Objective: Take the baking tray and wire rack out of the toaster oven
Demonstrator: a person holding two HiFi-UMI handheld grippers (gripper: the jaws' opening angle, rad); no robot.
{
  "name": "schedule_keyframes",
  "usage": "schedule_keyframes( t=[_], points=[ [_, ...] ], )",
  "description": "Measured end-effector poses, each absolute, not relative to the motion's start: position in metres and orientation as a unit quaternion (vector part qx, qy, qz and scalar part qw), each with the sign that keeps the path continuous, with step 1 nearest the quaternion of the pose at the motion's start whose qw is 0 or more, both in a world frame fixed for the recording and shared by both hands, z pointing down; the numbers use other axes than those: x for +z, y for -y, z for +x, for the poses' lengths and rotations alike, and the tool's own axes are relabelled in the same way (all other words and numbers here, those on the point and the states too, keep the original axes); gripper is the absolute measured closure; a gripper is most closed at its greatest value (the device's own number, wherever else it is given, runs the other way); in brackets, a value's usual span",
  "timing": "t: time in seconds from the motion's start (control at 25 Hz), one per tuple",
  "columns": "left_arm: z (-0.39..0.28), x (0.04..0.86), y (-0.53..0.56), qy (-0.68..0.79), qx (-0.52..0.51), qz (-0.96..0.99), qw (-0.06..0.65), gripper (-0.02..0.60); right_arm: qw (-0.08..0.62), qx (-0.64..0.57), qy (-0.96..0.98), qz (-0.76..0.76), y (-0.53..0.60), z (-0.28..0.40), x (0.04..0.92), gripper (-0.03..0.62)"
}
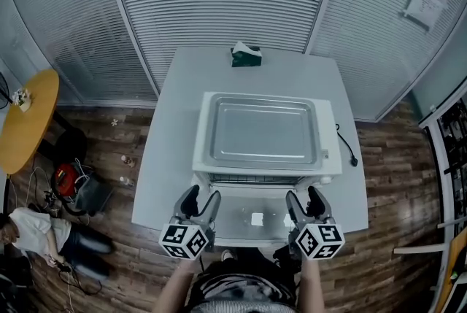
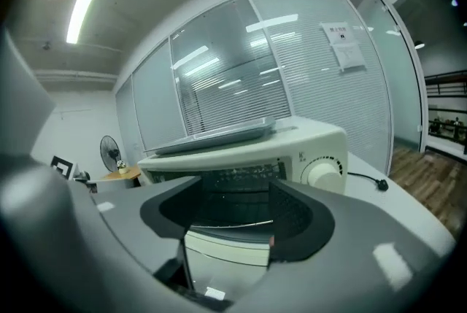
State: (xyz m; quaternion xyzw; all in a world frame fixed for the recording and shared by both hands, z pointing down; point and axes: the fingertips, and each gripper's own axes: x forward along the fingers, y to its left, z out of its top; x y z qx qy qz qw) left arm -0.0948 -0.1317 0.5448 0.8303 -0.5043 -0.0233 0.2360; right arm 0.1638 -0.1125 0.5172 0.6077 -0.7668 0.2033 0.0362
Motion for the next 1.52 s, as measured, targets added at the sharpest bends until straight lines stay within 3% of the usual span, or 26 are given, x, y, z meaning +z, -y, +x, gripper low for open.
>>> schedule_keyframes(
  t=[0.32, 0.68, 0.84, 1.16, 1.28, 1.52],
  points=[
    [-0.090, 0.607, 0.125, 0.501, -0.003, 0.807, 0.314, 0.299, 0.041, 0.276, 0.762, 0.585, 0.118, 0.151, 0.559, 0.307],
    [-0.069, 0.670, 0.141, 0.447, -0.112, 0.716, 0.525, 0.299, 0.009, 0.411, 0.715, 0.565, 0.137, 0.151, 0.622, 0.306],
    [-0.061, 0.692, 0.157, 0.429, -0.156, 0.670, 0.585, 0.299, 0.017, 0.448, 0.700, 0.556, 0.145, 0.147, 0.648, 0.306],
    [-0.056, 0.705, 0.189, 0.432, -0.226, 0.630, 0.604, 0.316, -0.055, 0.510, 0.672, 0.534, 0.175, 0.145, 0.659, 0.309],
    [-0.052, 0.709, 0.200, 0.424, -0.246, 0.622, 0.611, 0.318, -0.050, 0.509, 0.678, 0.528, 0.183, 0.141, 0.662, 0.323],
    [-0.055, 0.714, 0.209, 0.408, -0.299, 0.598, 0.622, 0.422, -0.087, 0.528, 0.666, 0.520, 0.195, 0.139, 0.667, 0.398]
  ],
)
